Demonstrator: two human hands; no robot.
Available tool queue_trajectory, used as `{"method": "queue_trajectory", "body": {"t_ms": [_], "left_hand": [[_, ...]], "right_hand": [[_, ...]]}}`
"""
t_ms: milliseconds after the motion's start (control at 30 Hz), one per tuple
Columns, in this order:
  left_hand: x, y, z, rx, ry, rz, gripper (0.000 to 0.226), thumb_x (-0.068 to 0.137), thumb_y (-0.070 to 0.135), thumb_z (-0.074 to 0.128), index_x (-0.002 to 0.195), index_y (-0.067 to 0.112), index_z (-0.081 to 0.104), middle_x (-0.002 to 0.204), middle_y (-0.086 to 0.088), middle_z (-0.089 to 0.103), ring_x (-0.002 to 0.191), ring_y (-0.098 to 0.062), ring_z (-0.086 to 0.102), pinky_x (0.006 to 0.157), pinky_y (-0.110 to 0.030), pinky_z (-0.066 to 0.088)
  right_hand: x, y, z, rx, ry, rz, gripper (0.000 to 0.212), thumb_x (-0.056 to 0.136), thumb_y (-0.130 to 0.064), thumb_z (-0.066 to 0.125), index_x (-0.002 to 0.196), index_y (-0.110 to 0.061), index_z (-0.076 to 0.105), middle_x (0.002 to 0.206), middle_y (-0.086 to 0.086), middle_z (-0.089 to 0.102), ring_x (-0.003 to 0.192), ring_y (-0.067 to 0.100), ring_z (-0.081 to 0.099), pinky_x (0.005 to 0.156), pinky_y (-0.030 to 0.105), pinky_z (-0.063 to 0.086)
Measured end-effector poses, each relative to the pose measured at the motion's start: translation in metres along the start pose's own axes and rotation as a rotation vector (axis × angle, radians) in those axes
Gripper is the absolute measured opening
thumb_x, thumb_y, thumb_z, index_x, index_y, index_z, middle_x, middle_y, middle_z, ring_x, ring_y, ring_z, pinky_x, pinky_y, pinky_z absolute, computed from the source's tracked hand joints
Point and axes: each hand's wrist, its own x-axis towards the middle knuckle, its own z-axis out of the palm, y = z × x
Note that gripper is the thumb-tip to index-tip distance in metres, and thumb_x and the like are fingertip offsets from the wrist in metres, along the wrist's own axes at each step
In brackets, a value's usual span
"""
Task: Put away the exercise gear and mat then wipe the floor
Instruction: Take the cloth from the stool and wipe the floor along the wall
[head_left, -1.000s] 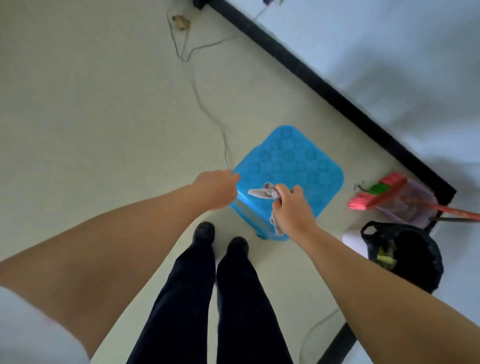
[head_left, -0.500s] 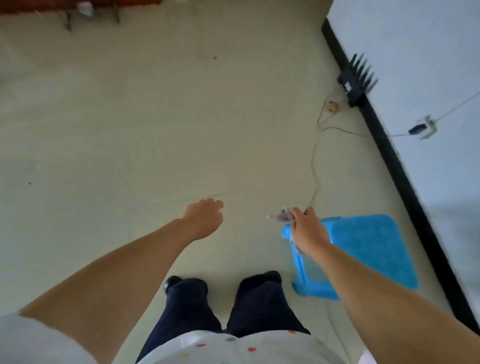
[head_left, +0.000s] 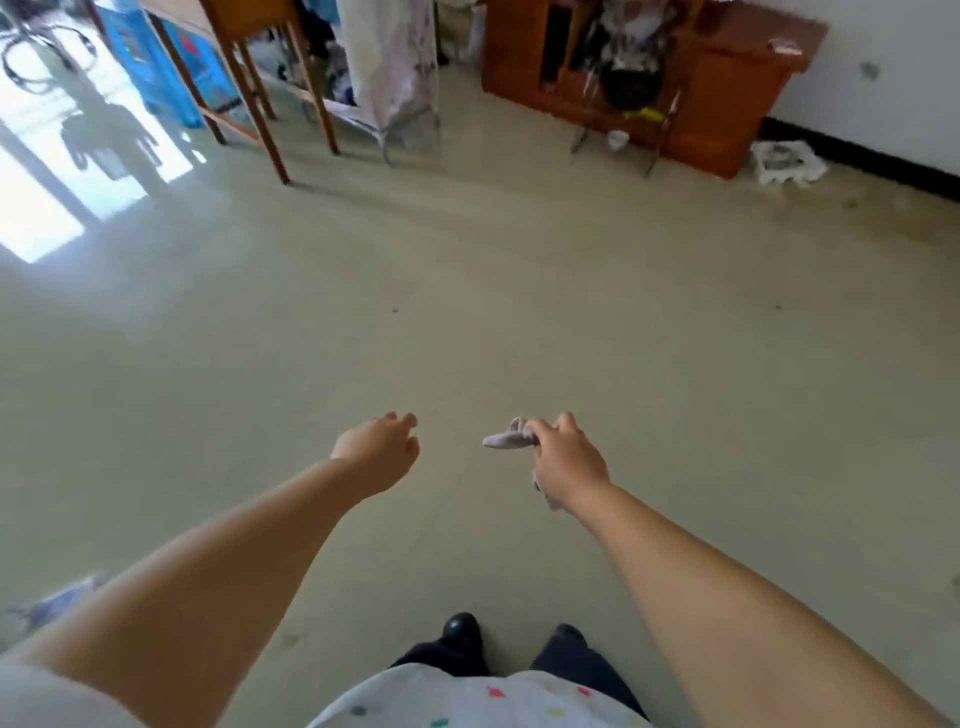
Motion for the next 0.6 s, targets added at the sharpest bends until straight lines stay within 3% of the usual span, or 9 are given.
{"method": "queue_trajectory", "body": {"t_ms": [100, 200, 333, 600], "left_hand": [[0.007, -0.044, -0.009, -0.056, 0.028, -0.107, 0.04, 0.1, 0.031, 0.033, 0.138, 0.019, 0.04, 0.134, -0.005, 0.051, 0.117, -0.027, 0.054, 0.086, -0.036, 0.046], [0.024, -0.082, -0.015, -0.106, 0.023, -0.203, 0.04, 0.1, 0.03, 0.033, 0.138, 0.018, 0.04, 0.134, -0.006, 0.051, 0.118, -0.027, 0.054, 0.086, -0.036, 0.047], [0.072, -0.123, -0.033, -0.157, 0.025, -0.309, 0.037, 0.1, 0.028, 0.033, 0.133, 0.017, 0.044, 0.132, -0.006, 0.051, 0.119, -0.026, 0.051, 0.087, -0.035, 0.045], [0.21, -0.187, -0.117, -0.263, 0.126, -0.438, 0.037, 0.099, 0.029, 0.034, 0.134, 0.018, 0.043, 0.132, -0.005, 0.051, 0.12, -0.025, 0.05, 0.087, -0.034, 0.044]], "right_hand": [[0.051, -0.038, -0.004, -0.077, -0.03, -0.084, 0.035, 0.09, -0.008, 0.047, 0.12, -0.024, 0.05, 0.114, 0.008, 0.04, 0.101, 0.031, 0.052, 0.067, 0.03, 0.038], [0.1, -0.067, -0.001, -0.101, -0.048, -0.137, 0.027, 0.094, -0.02, 0.039, 0.118, -0.022, 0.051, 0.106, 0.005, 0.041, 0.086, 0.025, 0.051, 0.057, 0.025, 0.037], [0.17, -0.096, -0.005, -0.171, -0.109, -0.215, 0.044, 0.086, -0.002, 0.049, 0.121, -0.028, 0.046, 0.114, 0.005, 0.038, 0.094, 0.028, 0.055, 0.065, 0.038, 0.056], [0.364, -0.186, -0.062, -0.264, -0.159, -0.344, 0.048, 0.081, -0.001, 0.058, 0.117, -0.032, 0.048, 0.11, 0.006, 0.039, 0.094, 0.031, 0.059, 0.069, 0.039, 0.055]]}}
